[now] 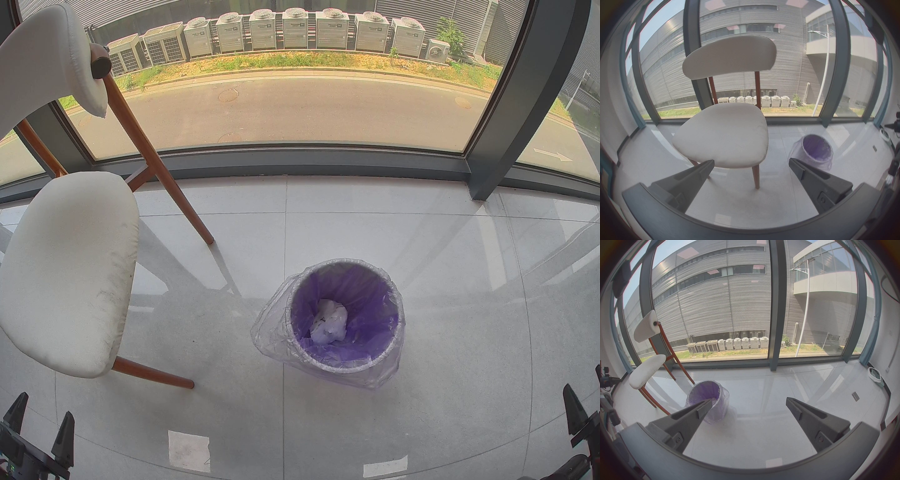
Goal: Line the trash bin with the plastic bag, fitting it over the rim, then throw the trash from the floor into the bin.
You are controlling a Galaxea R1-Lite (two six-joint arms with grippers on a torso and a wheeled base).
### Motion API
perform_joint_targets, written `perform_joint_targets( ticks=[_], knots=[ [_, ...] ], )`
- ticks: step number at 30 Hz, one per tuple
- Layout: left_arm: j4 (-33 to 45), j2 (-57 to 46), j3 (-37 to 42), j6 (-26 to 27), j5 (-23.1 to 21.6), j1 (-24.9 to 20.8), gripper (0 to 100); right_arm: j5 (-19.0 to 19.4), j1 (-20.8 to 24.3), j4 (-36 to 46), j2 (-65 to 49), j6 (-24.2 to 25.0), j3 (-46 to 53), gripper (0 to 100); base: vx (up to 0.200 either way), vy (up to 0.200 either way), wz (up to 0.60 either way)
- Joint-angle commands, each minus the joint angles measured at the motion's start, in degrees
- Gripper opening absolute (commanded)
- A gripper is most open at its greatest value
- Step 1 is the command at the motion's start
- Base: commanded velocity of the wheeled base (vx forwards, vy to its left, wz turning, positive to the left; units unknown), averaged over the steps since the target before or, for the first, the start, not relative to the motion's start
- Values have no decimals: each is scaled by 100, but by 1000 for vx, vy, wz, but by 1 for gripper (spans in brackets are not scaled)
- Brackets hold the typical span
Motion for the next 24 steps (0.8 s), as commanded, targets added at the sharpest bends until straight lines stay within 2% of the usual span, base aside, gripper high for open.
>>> perform_joint_targets(
  ticks=[1,5,7,10,16,19,20,22,24],
  knots=[
    [407,-909,101,652,-1037,-22,100,-72,-236,374,-1196,-42,411,100,0,0,0],
    [372,-900,101,292,-1020,-22,100,-72,-236,374,-1196,-33,411,100,0,0,0],
    [354,-900,101,186,-651,-22,100,-72,-236,374,-1196,-16,411,100,0,0,0],
    [346,-909,101,116,272,-22,100,-72,-236,374,-1196,-16,411,100,0,0,0],
    [363,-909,101,-34,589,-22,100,-72,-236,374,-1196,-16,411,100,0,0,0],
    [372,-909,101,-104,422,-22,100,-72,-236,374,-1196,-16,411,100,0,0,0],
    [381,-909,101,-148,-71,-22,100,-72,-236,374,-1196,-16,411,100,0,0,0],
    [662,-900,92,19,-572,-49,100,-72,-236,374,-1196,-24,411,100,0,0,0],
    [680,-900,92,28,-431,-49,100,-72,-236,374,-1196,-16,411,100,0,0,0]
  ],
)
